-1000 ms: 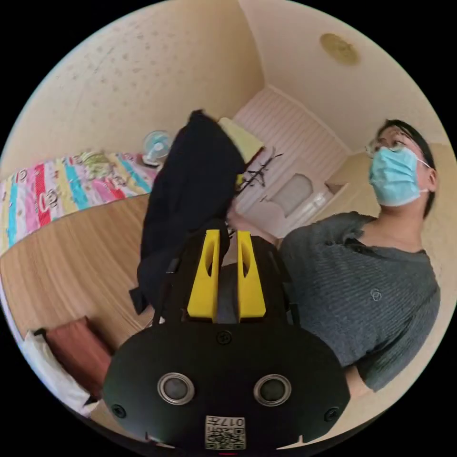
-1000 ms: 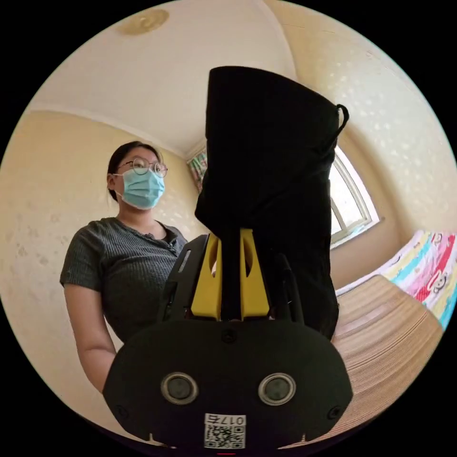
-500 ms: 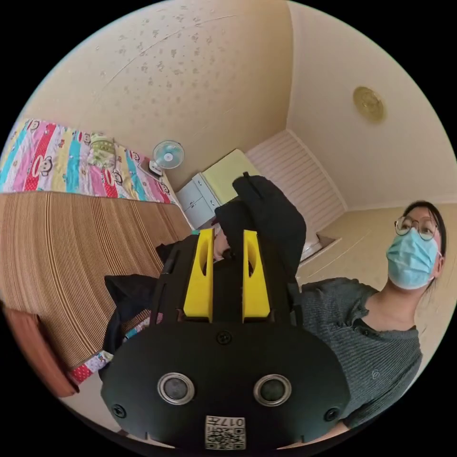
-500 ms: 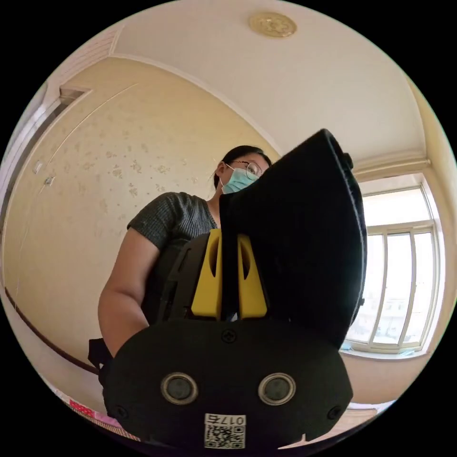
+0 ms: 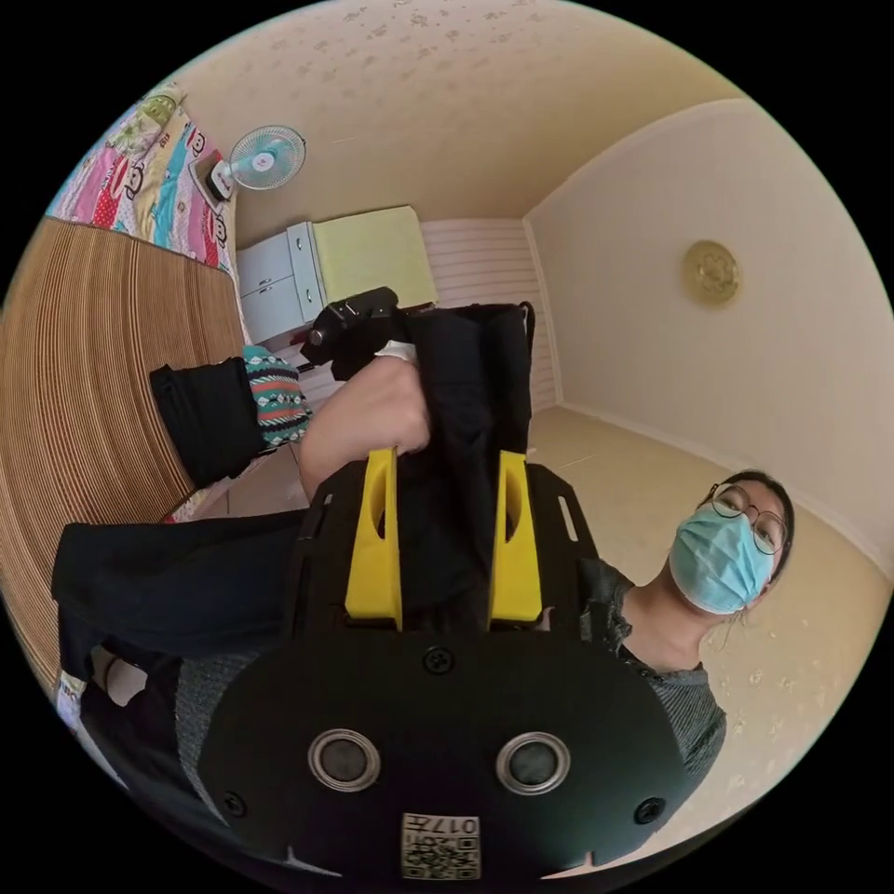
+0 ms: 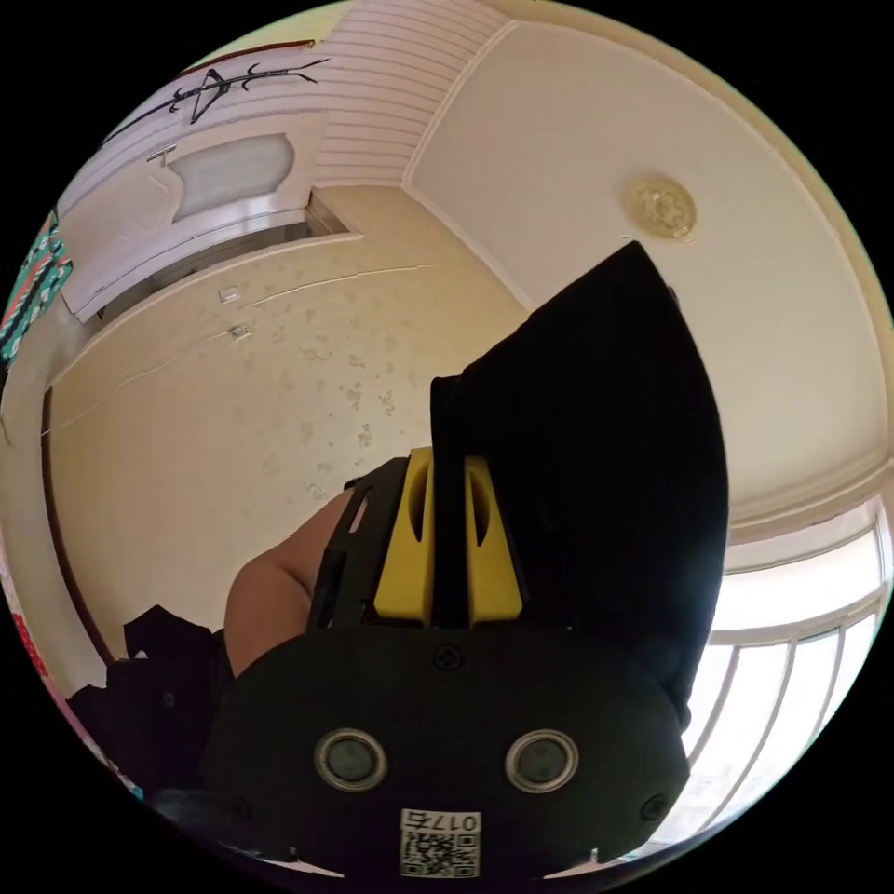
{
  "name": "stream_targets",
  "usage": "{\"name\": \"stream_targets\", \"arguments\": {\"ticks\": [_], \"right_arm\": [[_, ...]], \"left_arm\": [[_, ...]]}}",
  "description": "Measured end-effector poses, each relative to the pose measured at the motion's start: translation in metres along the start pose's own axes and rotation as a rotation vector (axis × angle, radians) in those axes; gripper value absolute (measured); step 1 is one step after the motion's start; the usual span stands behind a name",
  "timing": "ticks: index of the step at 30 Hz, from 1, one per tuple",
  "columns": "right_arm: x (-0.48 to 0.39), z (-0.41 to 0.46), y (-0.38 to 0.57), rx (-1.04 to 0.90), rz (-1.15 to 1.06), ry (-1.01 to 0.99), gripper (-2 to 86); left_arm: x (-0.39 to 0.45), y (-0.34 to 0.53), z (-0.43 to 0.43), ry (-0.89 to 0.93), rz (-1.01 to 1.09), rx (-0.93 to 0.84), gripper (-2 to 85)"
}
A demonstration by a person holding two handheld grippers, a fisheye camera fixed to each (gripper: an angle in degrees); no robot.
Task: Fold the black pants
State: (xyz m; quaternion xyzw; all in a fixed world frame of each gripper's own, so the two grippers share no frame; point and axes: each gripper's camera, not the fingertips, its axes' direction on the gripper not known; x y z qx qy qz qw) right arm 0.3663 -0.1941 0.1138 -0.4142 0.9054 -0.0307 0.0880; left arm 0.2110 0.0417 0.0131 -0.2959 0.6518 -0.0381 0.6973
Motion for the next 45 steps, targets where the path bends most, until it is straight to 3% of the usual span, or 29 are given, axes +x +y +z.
{"name": "stream_targets", "arguments": {"ticks": [8,16,20,24,27,29,30,32,34,37,41,45], "right_arm": [[0.016,0.038,0.006,-0.156,0.134,0.04,4.9],[0.066,0.039,0.08,-0.019,0.277,-0.072,5.0],[0.084,0.048,0.111,-0.062,0.374,-0.035,5.2],[0.1,0.051,0.133,-0.14,0.513,0.029,5.8],[0.107,0.038,0.145,-0.261,0.782,0.405,6.1],[0.098,0.023,0.143,-0.37,0.916,0.995,5.7],[0.094,0.022,0.141,-0.408,0.931,1.14,5.6],[0.077,0.034,0.127,-0.52,0.874,1.652,5.9],[0.072,0.063,0.12,-0.534,0.777,1.736,6.8],[0.1,0.133,0.14,-0.578,0.713,1.533,8.8],[0.176,0.225,0.24,-0.984,0.833,1.42,16.1],[0.192,0.27,0.303,-1.178,0.701,1.652,17.2]], "left_arm": [[-0.002,0.016,-0.028,0.076,0.054,0.142,11.9],[0.022,0.046,-0.029,0.112,0.219,0.278,11.4],[0.032,0.065,-0.041,0.132,0.281,0.351,7.6],[0.073,0.076,-0.063,0.317,0.476,0.357,4.2],[0.128,0.085,-0.089,0.408,0.695,0.37,4.0],[0.159,0.092,-0.101,0.261,0.749,0.385,3.9],[0.174,0.096,-0.107,0.187,0.77,0.395,3.8],[0.185,0.099,-0.112,0.16,0.78,0.38,3.8],[0.187,0.109,-0.115,0.152,0.773,0.429,3.7],[0.189,0.119,-0.107,0.056,0.756,0.447,3.7],[0.181,0.116,-0.086,0.021,0.683,0.446,3.9],[0.184,0.117,-0.074,0.027,0.649,0.435,3.9]]}}
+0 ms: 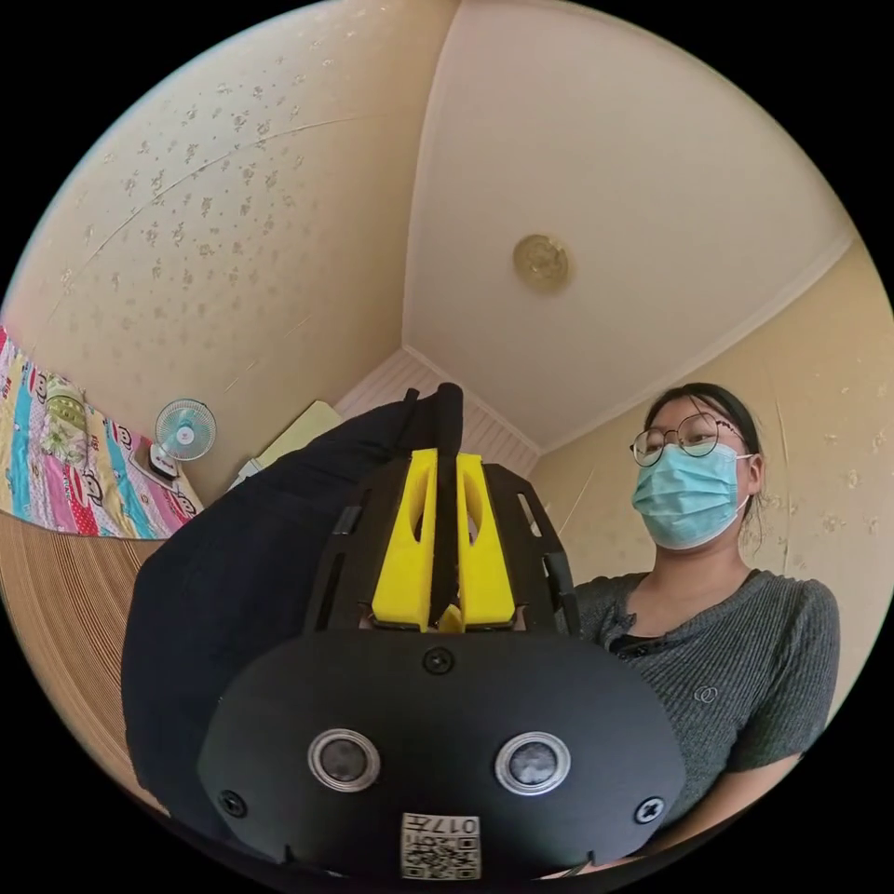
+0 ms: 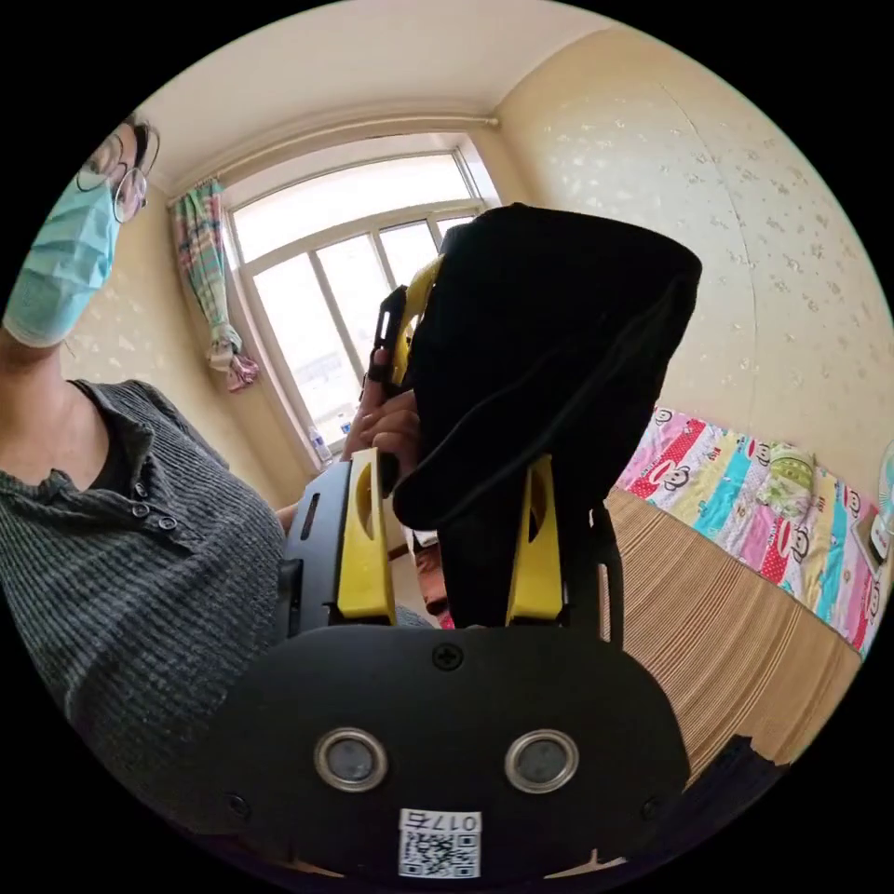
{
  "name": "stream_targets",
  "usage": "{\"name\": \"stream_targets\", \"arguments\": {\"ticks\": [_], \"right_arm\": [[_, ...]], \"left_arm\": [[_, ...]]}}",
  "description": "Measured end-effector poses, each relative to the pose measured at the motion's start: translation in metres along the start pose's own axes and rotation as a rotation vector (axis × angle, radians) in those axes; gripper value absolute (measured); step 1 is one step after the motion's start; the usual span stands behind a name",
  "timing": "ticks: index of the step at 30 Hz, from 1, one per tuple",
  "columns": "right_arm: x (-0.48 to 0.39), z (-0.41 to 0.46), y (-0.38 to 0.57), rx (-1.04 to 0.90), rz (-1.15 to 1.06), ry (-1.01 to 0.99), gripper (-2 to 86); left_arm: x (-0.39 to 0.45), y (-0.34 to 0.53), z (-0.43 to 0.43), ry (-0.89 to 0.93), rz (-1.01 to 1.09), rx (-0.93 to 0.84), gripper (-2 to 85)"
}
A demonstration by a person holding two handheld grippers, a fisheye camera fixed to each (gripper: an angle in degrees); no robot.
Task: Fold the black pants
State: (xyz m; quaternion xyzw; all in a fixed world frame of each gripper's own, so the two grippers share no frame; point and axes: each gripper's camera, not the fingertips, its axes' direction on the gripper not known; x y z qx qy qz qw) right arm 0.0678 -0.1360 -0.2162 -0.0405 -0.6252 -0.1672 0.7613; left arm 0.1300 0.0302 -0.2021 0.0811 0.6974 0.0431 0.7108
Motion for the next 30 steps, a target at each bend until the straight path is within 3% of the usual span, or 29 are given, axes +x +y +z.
{"name": "stream_targets", "arguments": {"ticks": [2,5,10,14,19,22,26,30], "right_arm": [[-0.019,0.001,0.006,0.048,-0.024,0.163,11.9],[-0.008,-0.027,0.004,0.13,0.023,0.193,3.3],[0.008,-0.087,-0.038,0.186,0.076,0.334,2.4],[-0.048,-0.134,-0.109,0.259,-0.193,0.475,2.8],[-0.079,-0.179,-0.174,0.291,-0.274,0.339,3.1],[-0.079,-0.188,-0.194,0.292,-0.302,0.419,3.2],[-0.008,-0.184,-0.226,0.262,-0.233,0.445,3.2],[0.125,-0.145,-0.272,0.143,-0.042,0.383,3.3]], "left_arm": [[0.01,-0.004,-0.004,-0.023,0.022,-0.006,3.9],[0.032,-0.019,-0.022,-0.08,0.075,-0.012,3.9],[0.084,-0.066,-0.046,-0.195,0.205,-0.008,4.0],[0.133,-0.122,-0.028,-0.168,0.322,-0.056,4.0],[0.196,-0.184,-0.007,-0.188,0.398,-0.059,4.0],[0.219,-0.192,-0.004,-0.226,0.528,-0.004,4.0],[0.199,-0.209,-0.001,-0.406,0.561,0.098,4.0],[0.08,-0.277,0.011,-0.656,0.371,0.103,4.0]]}}
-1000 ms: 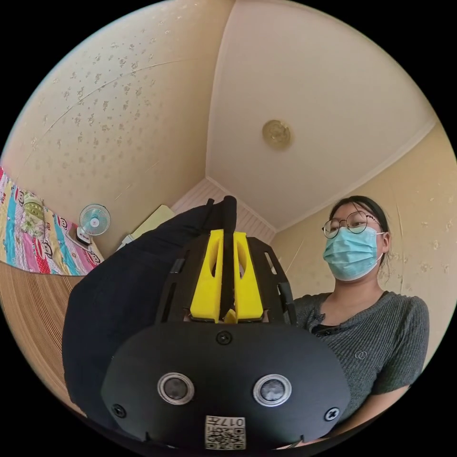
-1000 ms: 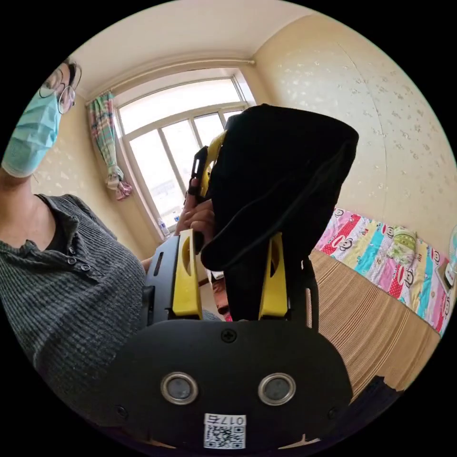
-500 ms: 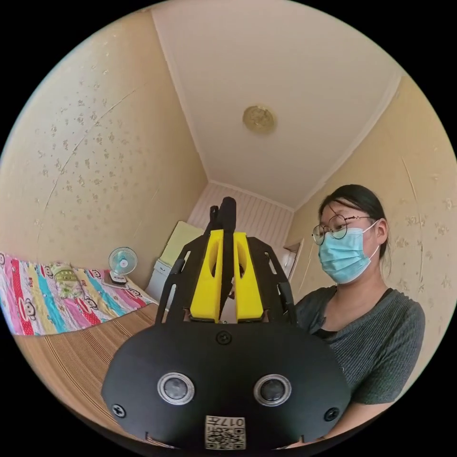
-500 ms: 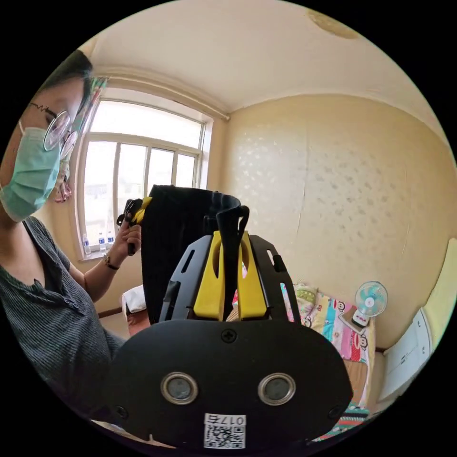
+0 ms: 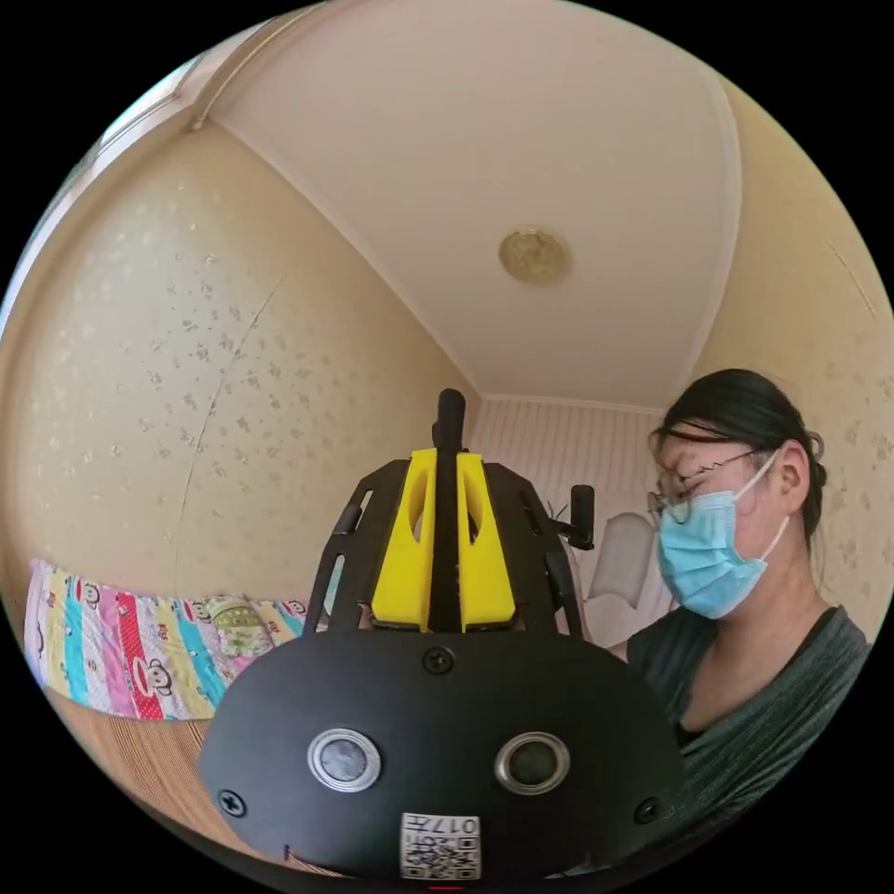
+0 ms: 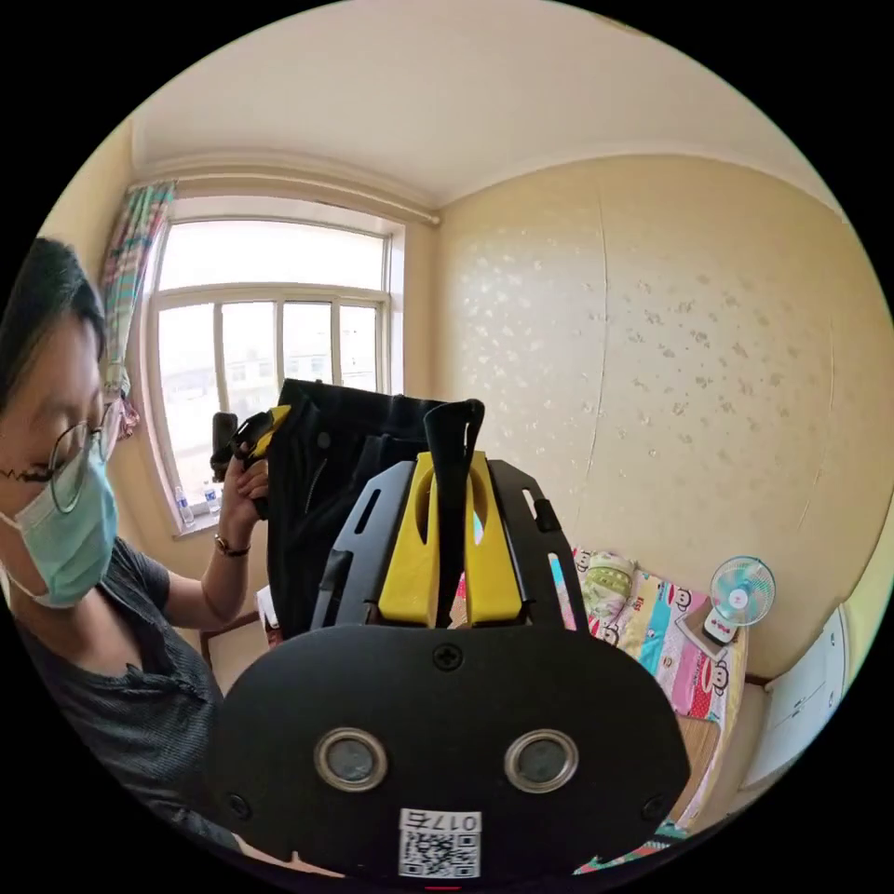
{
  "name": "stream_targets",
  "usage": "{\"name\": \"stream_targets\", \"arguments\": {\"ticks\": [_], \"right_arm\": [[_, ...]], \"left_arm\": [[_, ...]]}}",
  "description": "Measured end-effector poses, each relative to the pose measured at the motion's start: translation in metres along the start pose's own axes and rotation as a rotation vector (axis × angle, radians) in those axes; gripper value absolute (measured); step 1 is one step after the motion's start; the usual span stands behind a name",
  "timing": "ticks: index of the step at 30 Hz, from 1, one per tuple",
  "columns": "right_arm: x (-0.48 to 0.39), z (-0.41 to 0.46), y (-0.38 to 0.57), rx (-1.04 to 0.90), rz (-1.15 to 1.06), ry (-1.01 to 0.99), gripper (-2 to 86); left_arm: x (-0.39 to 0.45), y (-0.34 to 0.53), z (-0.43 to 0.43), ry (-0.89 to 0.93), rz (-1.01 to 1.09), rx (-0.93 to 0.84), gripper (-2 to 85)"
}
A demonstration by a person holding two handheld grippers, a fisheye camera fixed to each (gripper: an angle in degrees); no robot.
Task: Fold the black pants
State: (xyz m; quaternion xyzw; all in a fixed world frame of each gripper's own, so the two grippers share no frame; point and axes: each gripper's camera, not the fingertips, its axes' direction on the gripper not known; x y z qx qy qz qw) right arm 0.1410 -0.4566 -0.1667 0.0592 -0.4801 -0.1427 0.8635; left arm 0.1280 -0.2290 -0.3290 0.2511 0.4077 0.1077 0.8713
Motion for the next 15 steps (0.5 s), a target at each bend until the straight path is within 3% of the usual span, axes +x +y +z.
{"name": "stream_targets", "arguments": {"ticks": [3,5,7,9,12,15], "right_arm": [[0.115,0.12,-0.016,-0.082,0.159,0.047,3.5],[0.211,0.22,-0.005,-0.109,0.384,0.036,3.9],[0.253,0.28,0.02,-0.163,0.401,0.131,4.2],[0.28,0.324,0.063,-0.26,0.441,0.245,3.7],[0.314,0.376,0.161,-0.436,0.416,0.18,2.8],[0.347,0.408,0.29,-0.689,0.495,0.149,3.4]], "left_arm": [[-0.114,-0.014,0.103,-0.211,-0.005,-0.094,4.4],[-0.197,-0.006,0.151,-0.322,-0.048,-0.096,5.2],[-0.3,0.034,0.187,-0.488,-0.32,-0.249,5.1],[-0.341,0.079,0.195,-0.477,-0.343,-0.361,5.2],[-0.376,0.177,0.19,-0.535,-0.287,-0.585,5.2],[-0.414,0.305,0.174,-0.5,-0.418,-0.858,5.4]]}}
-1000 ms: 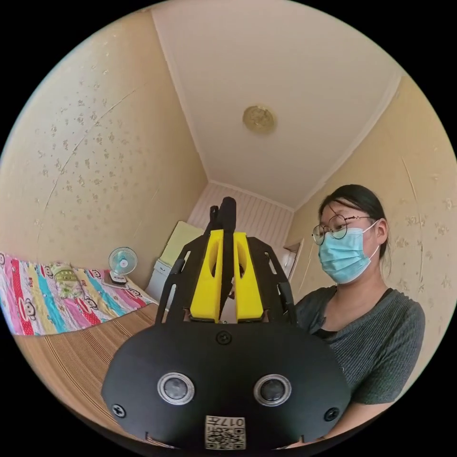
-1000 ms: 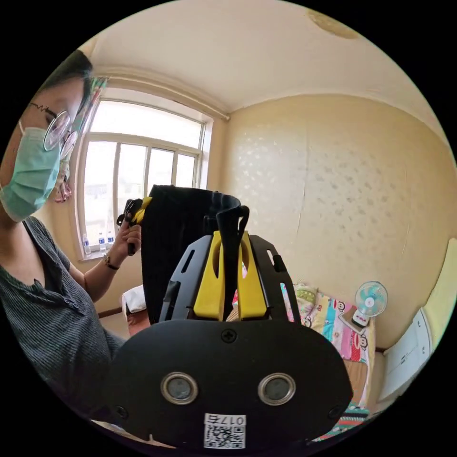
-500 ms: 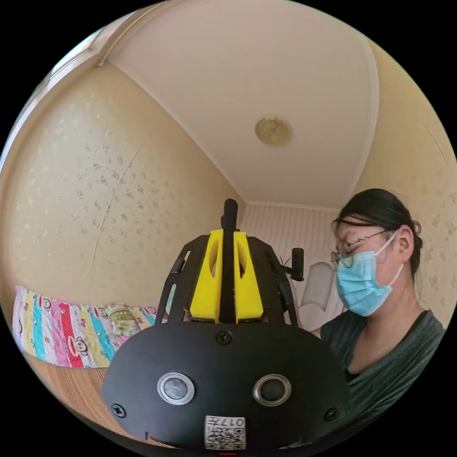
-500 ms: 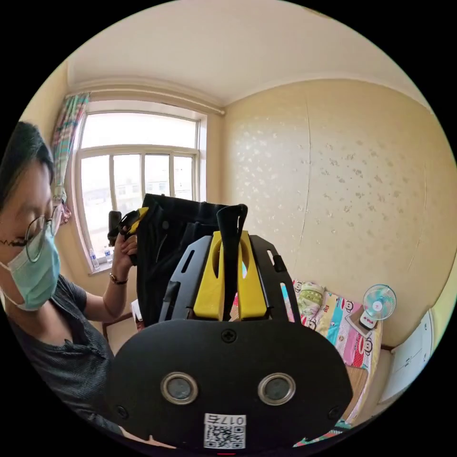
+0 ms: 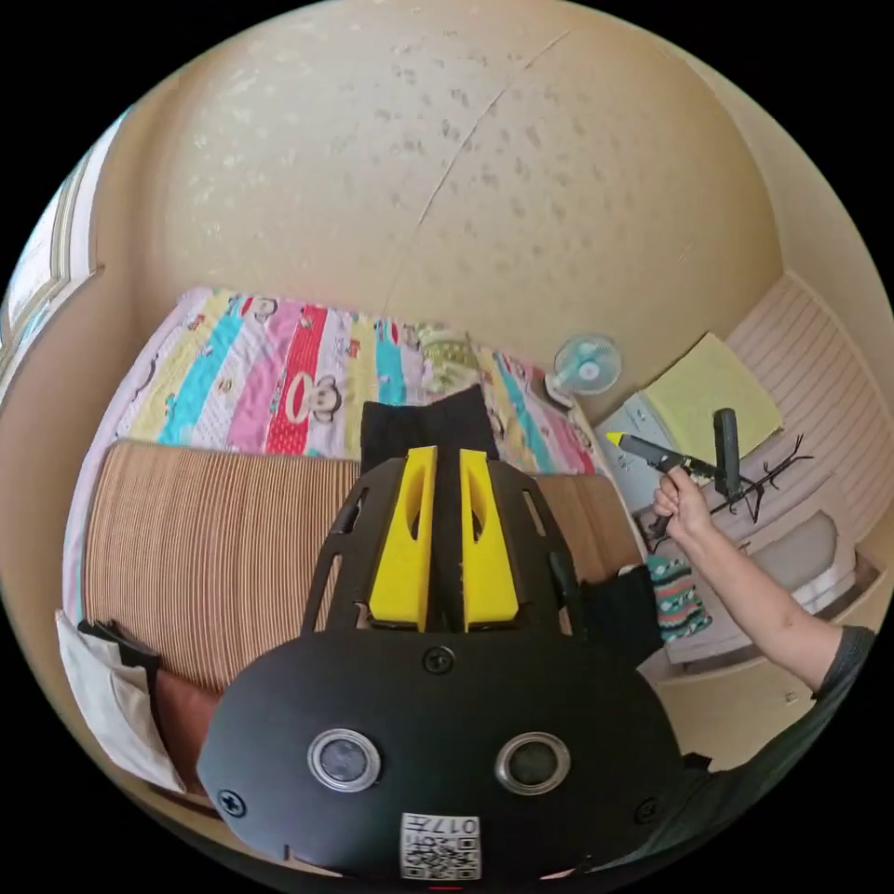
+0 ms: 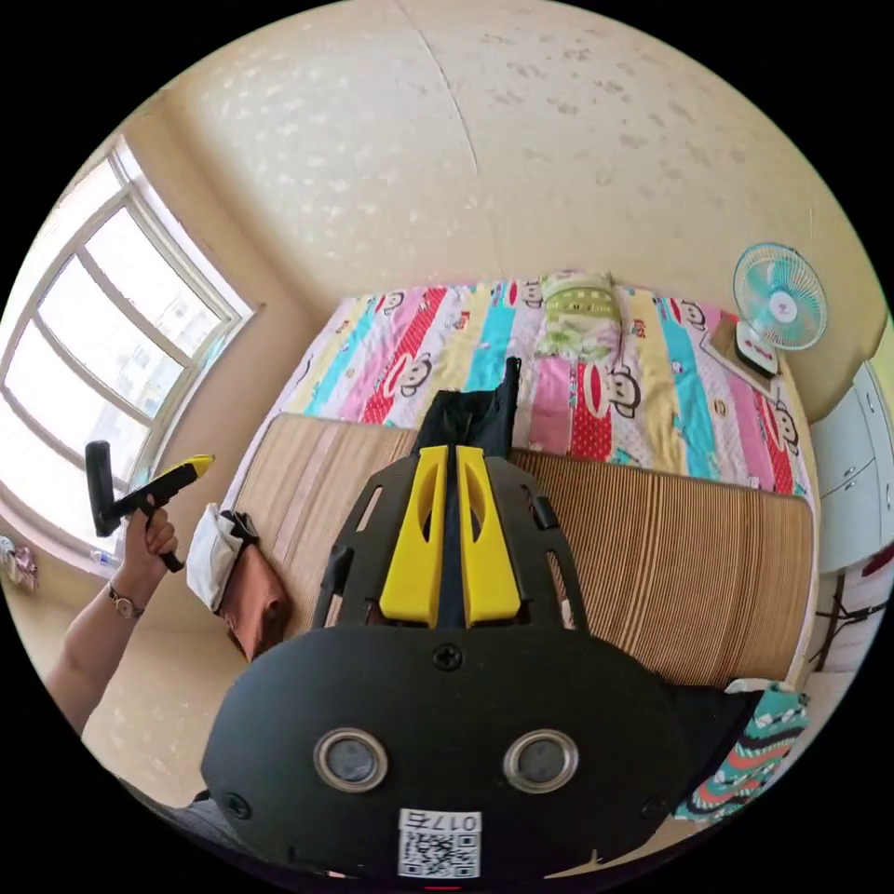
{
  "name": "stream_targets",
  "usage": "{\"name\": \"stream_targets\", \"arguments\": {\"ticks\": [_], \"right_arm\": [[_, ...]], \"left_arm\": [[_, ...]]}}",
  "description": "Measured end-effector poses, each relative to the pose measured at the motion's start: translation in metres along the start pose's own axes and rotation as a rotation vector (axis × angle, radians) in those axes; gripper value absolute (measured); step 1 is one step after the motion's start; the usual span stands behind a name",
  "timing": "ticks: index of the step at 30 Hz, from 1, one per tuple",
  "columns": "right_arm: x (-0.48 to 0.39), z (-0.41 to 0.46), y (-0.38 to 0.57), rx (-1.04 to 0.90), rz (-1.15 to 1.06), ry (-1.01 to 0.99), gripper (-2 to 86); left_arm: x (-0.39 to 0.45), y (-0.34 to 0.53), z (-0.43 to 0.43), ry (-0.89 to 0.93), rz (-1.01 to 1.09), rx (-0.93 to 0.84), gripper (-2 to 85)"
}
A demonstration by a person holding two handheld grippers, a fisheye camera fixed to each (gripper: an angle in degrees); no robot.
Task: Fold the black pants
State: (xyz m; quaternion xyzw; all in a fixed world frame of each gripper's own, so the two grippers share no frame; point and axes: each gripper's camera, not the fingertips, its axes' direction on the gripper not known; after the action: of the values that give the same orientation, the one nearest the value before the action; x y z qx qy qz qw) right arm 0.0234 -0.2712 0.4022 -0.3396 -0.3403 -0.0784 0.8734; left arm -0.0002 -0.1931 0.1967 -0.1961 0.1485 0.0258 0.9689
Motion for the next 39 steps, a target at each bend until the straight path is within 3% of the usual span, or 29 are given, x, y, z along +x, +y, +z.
{"name": "stream_targets", "arguments": {"ticks": [2,7,10,14,18,20,23,26,28,33,37,39], "right_arm": [[0.054,0.078,0.056,-0.226,0.07,-0.026,4.4],[0.112,0.169,0.168,-0.518,0.162,-0.151,8.1],[0.121,0.202,0.222,-0.654,0.213,-0.275,10.0],[0.127,0.232,0.271,-0.773,0.308,-0.471,10.4],[0.154,0.239,0.275,-0.784,0.436,-0.621,4.1],[0.19,0.234,0.27,-0.723,0.592,-0.859,3.0],[0.223,0.219,0.259,-0.661,0.63,-1.085,2.3],[0.24,0.202,0.242,-0.704,0.516,-1.058,2.0],[0.249,0.195,0.236,-0.712,0.481,-1.04,1.9],[0.273,0.186,0.231,-0.637,0.564,-1.101,1.9],[0.278,0.187,0.232,-0.65,0.605,-1.174,2.3],[0.284,0.189,0.226,-0.672,0.58,-1.195,2.6]], "left_arm": [[-0.033,0.044,0.053,0.023,-0.059,-0.148,6.0],[-0.111,0.168,0.151,0.043,-0.278,-0.421,7.4],[-0.128,0.215,0.175,0.07,-0.389,-0.469,7.9],[-0.11,0.235,0.198,0.158,-0.373,-0.504,7.9],[-0.062,0.234,0.208,0.157,-0.176,-0.547,8.5],[-0.045,0.233,0.199,0.089,-0.135,-0.518,8.9],[-0.024,0.228,0.178,0.063,-0.098,-0.436,10.2],[-0.009,0.223,0.175,0.013,-0.036,-0.406,12.6],[0.0,0.222,0.196,0.036,0.052,-0.481,15.6],[0.011,0.229,0.22,0.018,0.088,-0.531,17.3],[0.005,0.24,0.226,-0.214,0.085,-0.548,12.7],[-0.007,0.241,0.221,-0.225,0.065,-0.533,4.3]]}}
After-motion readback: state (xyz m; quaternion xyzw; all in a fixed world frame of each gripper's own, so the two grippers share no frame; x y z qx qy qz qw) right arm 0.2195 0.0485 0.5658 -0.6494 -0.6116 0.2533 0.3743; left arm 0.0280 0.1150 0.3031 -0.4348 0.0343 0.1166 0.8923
